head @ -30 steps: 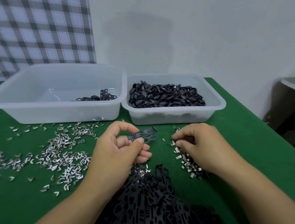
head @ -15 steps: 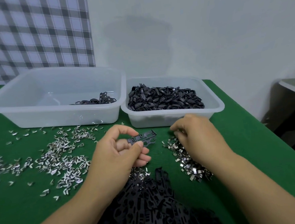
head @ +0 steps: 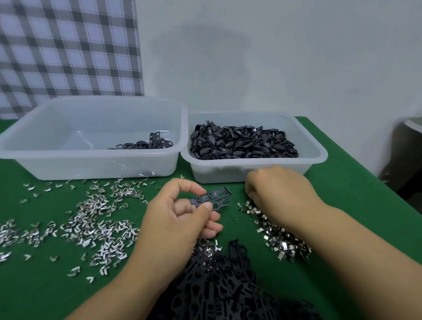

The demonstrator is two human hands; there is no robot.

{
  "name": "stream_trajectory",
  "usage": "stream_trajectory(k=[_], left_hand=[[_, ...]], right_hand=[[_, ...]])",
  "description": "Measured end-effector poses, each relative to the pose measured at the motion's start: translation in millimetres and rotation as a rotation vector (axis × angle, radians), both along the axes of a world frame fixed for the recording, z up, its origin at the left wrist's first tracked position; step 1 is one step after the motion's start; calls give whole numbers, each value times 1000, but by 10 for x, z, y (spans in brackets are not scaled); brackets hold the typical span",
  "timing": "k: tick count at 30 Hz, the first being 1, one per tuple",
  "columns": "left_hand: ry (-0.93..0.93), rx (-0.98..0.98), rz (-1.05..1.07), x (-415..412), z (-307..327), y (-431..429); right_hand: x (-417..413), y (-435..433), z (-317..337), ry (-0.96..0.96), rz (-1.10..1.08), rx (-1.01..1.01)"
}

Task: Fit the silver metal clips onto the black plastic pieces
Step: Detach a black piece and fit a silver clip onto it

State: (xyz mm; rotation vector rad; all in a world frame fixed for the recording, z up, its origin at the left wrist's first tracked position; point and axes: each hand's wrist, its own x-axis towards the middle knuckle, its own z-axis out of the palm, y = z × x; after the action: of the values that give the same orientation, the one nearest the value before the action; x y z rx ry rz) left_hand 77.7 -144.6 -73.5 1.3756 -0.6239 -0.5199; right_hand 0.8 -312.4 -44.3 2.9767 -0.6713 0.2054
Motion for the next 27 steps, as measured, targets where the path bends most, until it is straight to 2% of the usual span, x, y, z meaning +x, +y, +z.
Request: stream_trajectory(k=[3, 5, 11, 15, 20, 27], left_hand=[[2, 0, 0, 1, 5, 0], [0, 0, -1, 4, 2, 2], [-44, -2, -5, -9, -19, -6], [-69, 20, -2, -22, -32, -13], [-181, 102, -4, -38, -47, -23], [-360, 176, 6, -63, -31, -12]], right_hand=[[-47, 12, -6, -2, 7, 23], [-105, 33, -2, -98, 11, 104], [-275, 277, -30, -543, 13, 623], [-300, 334, -82, -718, 0, 894], [-314, 357, -86, -756, 45, 1024], [-295, 444, -95, -689, 139, 1026]])
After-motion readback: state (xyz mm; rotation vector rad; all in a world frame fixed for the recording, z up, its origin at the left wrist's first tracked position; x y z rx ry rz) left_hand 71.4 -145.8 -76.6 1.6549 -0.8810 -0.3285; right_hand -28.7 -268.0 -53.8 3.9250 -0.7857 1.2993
